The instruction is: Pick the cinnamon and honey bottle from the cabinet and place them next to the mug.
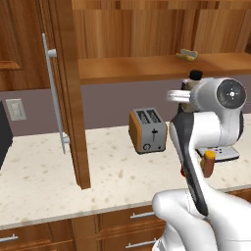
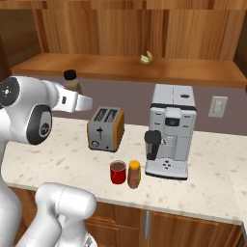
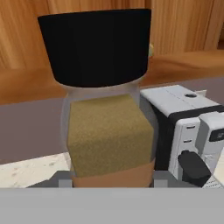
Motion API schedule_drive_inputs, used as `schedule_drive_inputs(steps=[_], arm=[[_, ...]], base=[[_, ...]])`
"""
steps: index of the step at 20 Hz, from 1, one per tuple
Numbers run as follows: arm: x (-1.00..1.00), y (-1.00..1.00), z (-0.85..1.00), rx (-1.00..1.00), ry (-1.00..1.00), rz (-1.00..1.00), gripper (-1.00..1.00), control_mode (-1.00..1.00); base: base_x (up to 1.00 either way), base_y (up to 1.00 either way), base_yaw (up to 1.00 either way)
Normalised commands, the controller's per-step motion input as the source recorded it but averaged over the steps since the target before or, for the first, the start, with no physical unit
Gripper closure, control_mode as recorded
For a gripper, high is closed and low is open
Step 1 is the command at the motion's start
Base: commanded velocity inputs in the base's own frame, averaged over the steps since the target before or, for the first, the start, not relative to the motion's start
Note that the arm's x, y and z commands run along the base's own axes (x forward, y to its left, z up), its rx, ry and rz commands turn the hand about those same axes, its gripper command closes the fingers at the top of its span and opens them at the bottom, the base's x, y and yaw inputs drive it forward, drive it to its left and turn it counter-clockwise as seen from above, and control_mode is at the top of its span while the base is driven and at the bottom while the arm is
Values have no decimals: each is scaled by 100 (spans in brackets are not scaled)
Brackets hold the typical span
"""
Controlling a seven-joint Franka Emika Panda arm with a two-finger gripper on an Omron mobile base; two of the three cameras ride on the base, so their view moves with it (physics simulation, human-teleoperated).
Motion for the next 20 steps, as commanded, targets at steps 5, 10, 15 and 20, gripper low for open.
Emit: schedule_drive_inputs(steps=[5, 10, 15, 20], arm=[[0, 38, -78, -6, 12, -17, 100, -100], [0, 2, -100, 0, 6, -8, 100, -100], [0, 0, -100, 0, 7, -3, 100, -100], [9, 2, -97, 0, 1, -3, 100, -100]], base=[[0, 0, 0], [0, 0, 0], [0, 0, 0], [0, 0, 0]])
